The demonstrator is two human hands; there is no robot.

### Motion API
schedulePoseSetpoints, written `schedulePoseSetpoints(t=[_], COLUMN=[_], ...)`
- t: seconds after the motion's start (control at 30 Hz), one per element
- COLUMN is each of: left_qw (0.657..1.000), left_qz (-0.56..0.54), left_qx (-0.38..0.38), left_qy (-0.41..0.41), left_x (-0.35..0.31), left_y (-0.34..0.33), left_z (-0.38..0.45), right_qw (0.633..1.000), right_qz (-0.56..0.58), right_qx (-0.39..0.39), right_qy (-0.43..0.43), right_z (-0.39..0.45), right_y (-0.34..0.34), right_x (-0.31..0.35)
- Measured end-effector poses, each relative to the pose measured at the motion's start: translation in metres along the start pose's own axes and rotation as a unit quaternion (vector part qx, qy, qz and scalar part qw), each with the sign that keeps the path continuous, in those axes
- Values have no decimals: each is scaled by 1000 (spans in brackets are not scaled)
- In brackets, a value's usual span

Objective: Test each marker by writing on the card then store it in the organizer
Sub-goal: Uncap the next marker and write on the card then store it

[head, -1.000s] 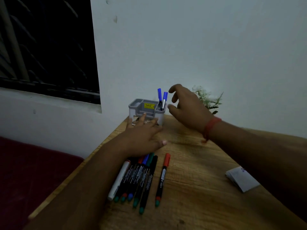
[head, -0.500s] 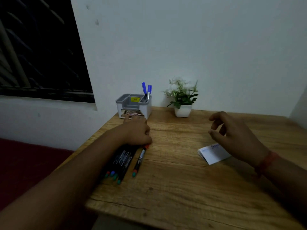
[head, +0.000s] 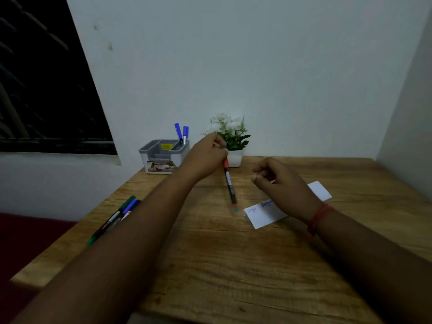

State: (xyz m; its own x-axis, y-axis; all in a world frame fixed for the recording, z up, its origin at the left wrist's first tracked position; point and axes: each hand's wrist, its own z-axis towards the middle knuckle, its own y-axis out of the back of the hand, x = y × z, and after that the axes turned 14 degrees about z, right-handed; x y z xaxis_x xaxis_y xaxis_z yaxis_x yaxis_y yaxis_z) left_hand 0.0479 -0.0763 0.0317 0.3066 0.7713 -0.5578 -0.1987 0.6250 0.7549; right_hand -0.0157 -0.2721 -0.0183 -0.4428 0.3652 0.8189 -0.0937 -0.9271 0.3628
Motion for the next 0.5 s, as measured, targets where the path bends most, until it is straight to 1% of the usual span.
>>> schedulePoseSetpoints(t=[0.1, 0.2, 0.27, 0.33, 0.4, 0.43, 0.5], left_qw=[989, 965, 938, 901, 871, 863, 861], left_qz=[-143, -249, -327, -407, -458, -474, -481], left_qx=[-17, -24, -22, -10, 7, 12, 17], left_qy=[22, 78, 113, 153, 176, 176, 162], left_x=[-18, -18, -14, -7, 0, 3, 5], left_y=[-19, -37, -49, -58, -64, -65, -67], left_z=[5, 10, 8, 3, -2, -4, -5], right_qw=[996, 982, 971, 969, 969, 967, 947], right_qz=[87, 175, 213, 213, 205, 213, 279], right_qx=[-15, -43, -70, -81, -75, -75, -93], right_qy=[-29, -64, -79, -92, -113, -121, -129], right_z=[3, 6, 8, 11, 13, 13, 14], right_y=[3, 10, 16, 21, 25, 26, 25], right_x=[-2, -5, -9, -14, -21, -23, -23])
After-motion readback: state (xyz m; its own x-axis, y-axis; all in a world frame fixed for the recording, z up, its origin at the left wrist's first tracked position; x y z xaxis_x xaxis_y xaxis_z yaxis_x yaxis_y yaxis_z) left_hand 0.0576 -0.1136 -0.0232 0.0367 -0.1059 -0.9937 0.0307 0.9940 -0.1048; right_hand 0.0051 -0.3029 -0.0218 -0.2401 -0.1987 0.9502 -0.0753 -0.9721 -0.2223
